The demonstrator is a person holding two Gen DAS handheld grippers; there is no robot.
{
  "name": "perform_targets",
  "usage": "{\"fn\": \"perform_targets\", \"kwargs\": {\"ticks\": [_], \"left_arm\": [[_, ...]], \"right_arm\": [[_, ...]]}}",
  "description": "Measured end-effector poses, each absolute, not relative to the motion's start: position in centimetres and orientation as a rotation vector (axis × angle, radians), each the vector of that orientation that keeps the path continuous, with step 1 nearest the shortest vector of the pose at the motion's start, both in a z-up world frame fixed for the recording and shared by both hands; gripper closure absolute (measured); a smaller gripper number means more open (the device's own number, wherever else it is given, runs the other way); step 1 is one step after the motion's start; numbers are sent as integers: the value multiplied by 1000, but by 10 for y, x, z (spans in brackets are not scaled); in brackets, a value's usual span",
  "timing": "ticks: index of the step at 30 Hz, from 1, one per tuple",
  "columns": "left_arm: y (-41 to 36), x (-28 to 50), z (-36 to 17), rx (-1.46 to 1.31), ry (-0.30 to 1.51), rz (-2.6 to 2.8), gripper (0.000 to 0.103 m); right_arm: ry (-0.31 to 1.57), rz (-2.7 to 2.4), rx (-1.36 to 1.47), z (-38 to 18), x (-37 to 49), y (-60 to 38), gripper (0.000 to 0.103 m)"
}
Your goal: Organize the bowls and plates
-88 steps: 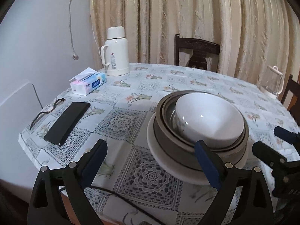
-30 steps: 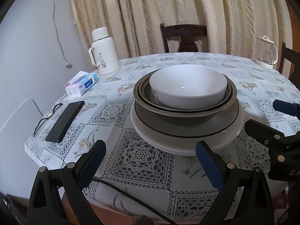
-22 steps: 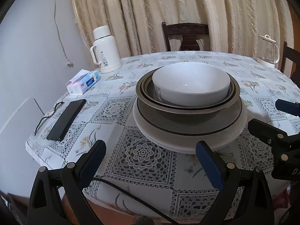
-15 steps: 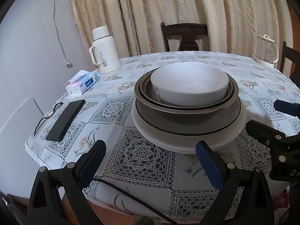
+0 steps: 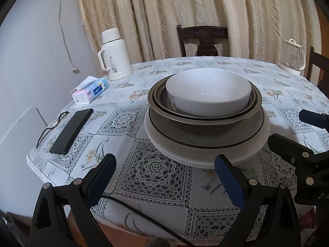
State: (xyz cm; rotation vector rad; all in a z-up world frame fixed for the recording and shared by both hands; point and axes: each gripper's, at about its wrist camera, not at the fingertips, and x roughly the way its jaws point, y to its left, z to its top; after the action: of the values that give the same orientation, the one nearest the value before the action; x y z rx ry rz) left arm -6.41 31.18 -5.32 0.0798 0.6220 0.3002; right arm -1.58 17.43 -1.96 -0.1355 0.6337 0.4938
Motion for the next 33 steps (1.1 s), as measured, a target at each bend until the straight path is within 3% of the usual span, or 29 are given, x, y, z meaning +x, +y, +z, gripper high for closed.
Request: {"fn": "perform_targets", "kwargs": {"ticks": [33], "left_arm": [[312,-65,-54,77,622,299,6]], "right_arm": [[701,484,-133,-27,-12,173,0]]}}
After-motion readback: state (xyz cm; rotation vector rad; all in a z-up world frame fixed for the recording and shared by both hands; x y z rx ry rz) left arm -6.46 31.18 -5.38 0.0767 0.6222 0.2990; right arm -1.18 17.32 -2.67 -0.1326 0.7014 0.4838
